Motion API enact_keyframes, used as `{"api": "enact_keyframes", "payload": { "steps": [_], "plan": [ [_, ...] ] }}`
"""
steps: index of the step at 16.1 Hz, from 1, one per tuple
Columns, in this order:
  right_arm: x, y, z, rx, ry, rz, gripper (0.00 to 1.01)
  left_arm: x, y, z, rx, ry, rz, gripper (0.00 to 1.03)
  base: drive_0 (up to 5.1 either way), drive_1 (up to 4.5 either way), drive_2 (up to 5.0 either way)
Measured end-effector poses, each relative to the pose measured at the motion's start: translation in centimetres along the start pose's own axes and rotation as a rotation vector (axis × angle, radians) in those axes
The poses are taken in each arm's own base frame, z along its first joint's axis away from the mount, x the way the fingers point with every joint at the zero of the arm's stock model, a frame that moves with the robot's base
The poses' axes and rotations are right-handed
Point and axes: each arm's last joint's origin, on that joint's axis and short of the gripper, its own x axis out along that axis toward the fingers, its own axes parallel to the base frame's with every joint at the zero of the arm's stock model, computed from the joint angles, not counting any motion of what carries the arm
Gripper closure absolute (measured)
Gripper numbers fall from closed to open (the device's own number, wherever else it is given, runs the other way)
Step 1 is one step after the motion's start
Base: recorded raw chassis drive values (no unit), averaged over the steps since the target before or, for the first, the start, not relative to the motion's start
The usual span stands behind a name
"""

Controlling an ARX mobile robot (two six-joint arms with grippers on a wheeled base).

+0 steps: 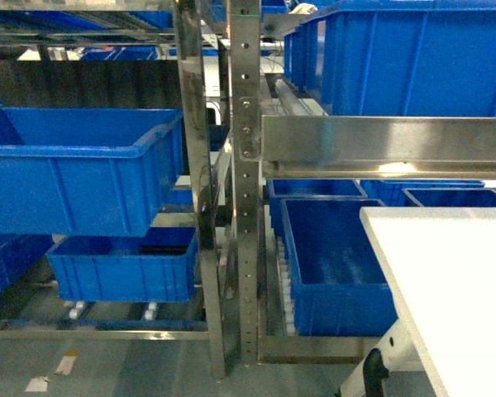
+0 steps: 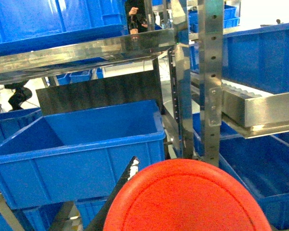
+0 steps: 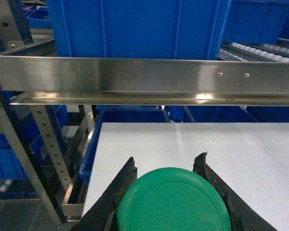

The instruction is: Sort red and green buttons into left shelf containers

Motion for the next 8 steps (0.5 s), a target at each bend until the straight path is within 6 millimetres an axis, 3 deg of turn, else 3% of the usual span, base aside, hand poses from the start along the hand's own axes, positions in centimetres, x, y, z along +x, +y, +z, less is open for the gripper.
{"api": "enact_keyframes", "payload": {
  "steps": [8],
  "plan": [
    [0.00,0.00,0.03,0.000,-0.003,0.000,0.70,0.01,0.00,0.03,0.000,-0.004,0.000,0.78,-5.0,2.43,2.4]
  ]
}}
